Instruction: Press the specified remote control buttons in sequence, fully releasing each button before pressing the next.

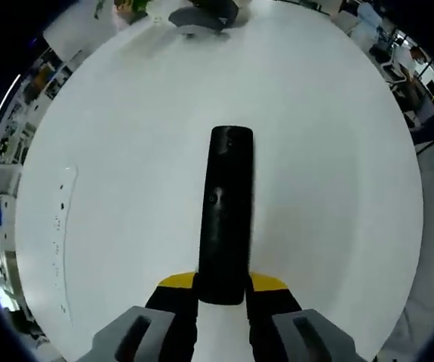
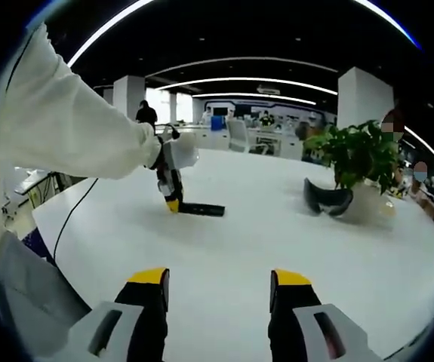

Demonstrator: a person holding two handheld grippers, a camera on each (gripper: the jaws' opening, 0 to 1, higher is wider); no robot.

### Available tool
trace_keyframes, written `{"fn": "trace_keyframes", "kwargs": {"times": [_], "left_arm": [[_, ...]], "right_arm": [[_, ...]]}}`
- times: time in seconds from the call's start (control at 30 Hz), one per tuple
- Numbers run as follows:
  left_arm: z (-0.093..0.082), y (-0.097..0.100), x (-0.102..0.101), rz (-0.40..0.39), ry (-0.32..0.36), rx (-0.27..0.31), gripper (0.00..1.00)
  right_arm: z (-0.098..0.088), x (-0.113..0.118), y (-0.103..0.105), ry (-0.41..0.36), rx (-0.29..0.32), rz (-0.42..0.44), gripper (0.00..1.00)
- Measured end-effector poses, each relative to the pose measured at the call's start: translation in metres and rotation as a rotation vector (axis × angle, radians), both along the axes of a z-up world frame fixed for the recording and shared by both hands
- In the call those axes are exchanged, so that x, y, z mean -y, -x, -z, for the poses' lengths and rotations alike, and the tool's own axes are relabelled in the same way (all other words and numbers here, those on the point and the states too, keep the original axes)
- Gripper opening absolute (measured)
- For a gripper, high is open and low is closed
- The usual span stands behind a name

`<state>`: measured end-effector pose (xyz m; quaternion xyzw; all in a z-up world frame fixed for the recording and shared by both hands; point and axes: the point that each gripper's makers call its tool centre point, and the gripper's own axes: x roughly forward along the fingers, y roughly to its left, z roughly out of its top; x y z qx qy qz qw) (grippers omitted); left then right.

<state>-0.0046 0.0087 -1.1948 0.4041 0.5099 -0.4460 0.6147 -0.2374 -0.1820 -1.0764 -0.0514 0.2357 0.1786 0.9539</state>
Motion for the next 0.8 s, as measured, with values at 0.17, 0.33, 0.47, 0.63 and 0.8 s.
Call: {"fn": "trace_keyframes", "kwargs": {"times": [0.17,0.33,0.47,0.63,0.8], "left_arm": [[0.0,0.008,0.001,0.018,-0.024,0.003,0.23],[0.002,0.007,0.001,0.026,-0.05,-0.007,0.23],[0.003,0.016,0.002,0.032,-0.059,-0.017,0.23],[0.004,0.026,0.003,0.042,-0.077,-0.025,0.23],[0.006,0.037,0.004,0.045,-0.101,-0.028,0.23]], "right_arm": [[-0.001,-0.001,0.0,-0.003,0.001,-0.003,0.5],[-0.001,-0.001,0.001,-0.01,-0.001,-0.005,0.49],[0.0,0.0,0.001,-0.021,-0.009,0.0,0.49],[0.0,0.001,0.001,-0.028,-0.013,0.005,0.48],[0.001,-0.002,0.001,-0.017,-0.013,-0.01,0.48]]}}
